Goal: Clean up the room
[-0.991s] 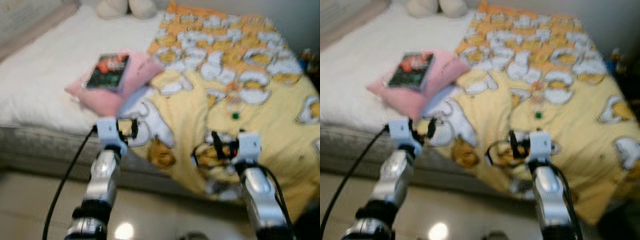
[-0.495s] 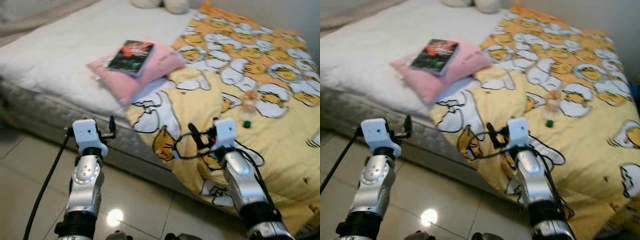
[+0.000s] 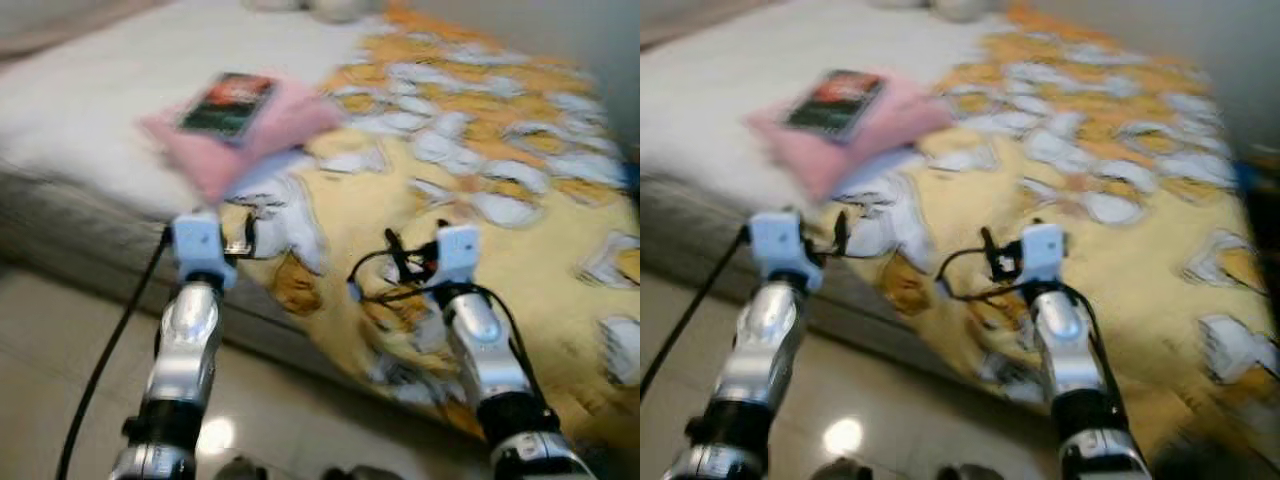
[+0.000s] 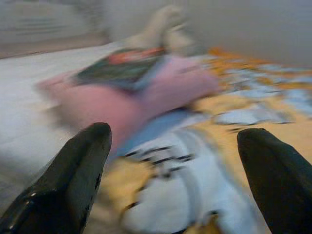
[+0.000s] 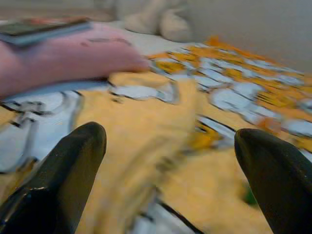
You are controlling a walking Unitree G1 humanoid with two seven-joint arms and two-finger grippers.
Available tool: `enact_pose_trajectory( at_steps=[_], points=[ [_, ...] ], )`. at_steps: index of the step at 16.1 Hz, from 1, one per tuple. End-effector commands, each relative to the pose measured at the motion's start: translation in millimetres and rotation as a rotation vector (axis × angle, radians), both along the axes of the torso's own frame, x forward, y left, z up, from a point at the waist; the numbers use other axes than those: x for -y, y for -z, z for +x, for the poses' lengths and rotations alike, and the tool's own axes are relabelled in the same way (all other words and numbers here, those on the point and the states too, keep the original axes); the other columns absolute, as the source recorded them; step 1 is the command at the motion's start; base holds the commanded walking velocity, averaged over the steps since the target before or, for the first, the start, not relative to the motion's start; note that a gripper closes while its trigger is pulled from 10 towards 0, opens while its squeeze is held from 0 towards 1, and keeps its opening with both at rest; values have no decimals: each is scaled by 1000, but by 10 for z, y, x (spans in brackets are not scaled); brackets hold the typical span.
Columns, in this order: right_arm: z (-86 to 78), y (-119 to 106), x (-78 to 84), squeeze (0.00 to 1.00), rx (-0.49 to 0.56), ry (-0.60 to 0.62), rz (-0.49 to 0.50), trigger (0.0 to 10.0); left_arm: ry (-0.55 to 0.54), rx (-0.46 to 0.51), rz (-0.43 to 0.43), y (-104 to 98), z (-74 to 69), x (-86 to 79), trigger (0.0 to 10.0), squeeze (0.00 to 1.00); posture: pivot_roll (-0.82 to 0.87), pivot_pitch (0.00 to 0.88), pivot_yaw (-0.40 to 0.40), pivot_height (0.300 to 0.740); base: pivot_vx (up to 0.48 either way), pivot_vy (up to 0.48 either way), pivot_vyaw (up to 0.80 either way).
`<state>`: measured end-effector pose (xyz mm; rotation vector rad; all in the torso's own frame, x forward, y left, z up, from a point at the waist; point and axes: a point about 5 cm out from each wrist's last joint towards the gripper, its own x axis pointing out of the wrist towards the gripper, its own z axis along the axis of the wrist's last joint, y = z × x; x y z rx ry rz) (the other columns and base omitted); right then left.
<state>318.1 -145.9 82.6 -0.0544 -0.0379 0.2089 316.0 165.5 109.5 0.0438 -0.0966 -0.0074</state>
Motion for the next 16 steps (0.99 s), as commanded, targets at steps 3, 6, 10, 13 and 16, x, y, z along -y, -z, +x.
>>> enact_pose_trajectory(
  at_steps=[3, 6, 10, 13, 16],
  points=[
    [-27, 30, 67, 0, 8, 18, -11, 10000, 38, -29, -1, 42, 41, 116, 10000, 0, -42, 0, -8, 740, 0, -480, -400],
    [-32, 5, 84, 0, 23, 32, -8, 10000, 51, -35, -16, 48, 86, 163, 10000, 0, -64, 0, -2, 740, 0, -480, 0],
    [-100, -36, 247, 0, 73, 174, 176, 10000, 22, -71, -64, 124, 58, 72, 10000, 0, -73, 0, 6, 740, 0, -120, 0],
    [-185, 53, 290, 0, 44, 195, 96, 10000, -17, -96, -45, 180, -11, -60, 10000, 0, -81, 0, 14, 740, 0, 0, 0],
    [-229, 120, 168, 0, 18, 114, 54, 10000, -19, -97, -44, 178, 31, -55, 10000, 0, -94, 0, 27, 740, 160, 0, 0]
  ],
)
